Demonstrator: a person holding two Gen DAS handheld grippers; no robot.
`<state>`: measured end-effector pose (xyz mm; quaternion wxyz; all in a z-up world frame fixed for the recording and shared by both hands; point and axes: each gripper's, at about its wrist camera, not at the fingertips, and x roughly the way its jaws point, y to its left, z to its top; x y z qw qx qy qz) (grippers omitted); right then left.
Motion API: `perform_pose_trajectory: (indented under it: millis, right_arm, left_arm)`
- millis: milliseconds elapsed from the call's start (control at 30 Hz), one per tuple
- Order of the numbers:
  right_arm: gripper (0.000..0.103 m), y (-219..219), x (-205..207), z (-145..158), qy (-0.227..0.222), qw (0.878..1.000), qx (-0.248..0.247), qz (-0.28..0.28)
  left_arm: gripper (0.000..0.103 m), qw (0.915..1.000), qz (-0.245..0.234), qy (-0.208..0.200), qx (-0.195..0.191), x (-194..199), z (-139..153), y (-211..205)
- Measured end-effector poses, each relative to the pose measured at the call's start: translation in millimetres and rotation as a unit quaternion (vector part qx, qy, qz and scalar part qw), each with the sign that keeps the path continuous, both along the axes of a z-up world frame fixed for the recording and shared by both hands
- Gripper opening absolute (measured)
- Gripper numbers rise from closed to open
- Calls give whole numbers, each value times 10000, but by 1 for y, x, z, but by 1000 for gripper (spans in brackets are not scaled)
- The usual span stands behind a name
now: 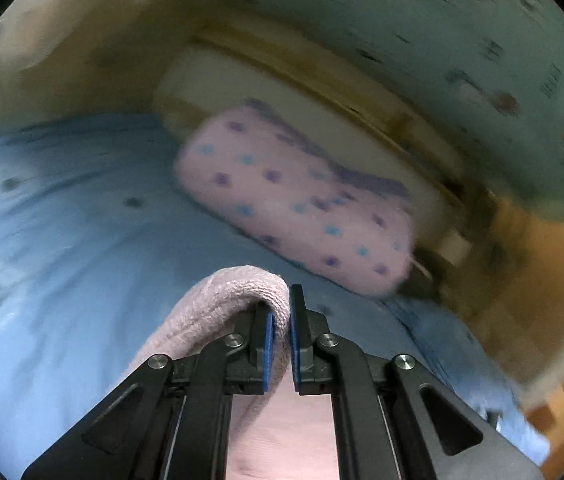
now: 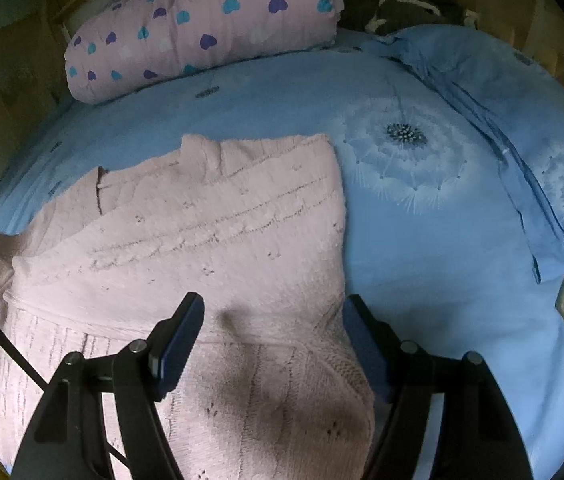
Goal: Fold small clothes
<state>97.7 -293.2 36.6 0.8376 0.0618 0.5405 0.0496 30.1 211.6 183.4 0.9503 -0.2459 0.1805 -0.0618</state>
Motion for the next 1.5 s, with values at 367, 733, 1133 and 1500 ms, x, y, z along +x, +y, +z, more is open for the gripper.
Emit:
perform_pose_trajectory:
  millis: [367, 733, 1133, 1500]
  right_arm:
    - [75, -8, -2, 14, -150, 9998, 141, -45]
    - [75, -6, -5, 14, -95, 9998, 187, -8]
    - [75, 31, -15, 15, -35, 9986, 250, 456]
    - [75, 143, 17, 52, 93, 9881, 221, 1519]
  left_arm:
    - [1, 9797, -1520, 1246, 396, 57, -63, -158]
    - [24, 9333, -1710, 2832, 1394, 51, -139, -213]
    - [24, 9222, -1269, 3080, 1962, 11, -103, -152]
    - [24, 9381, -625, 3287, 897, 37, -132, -82]
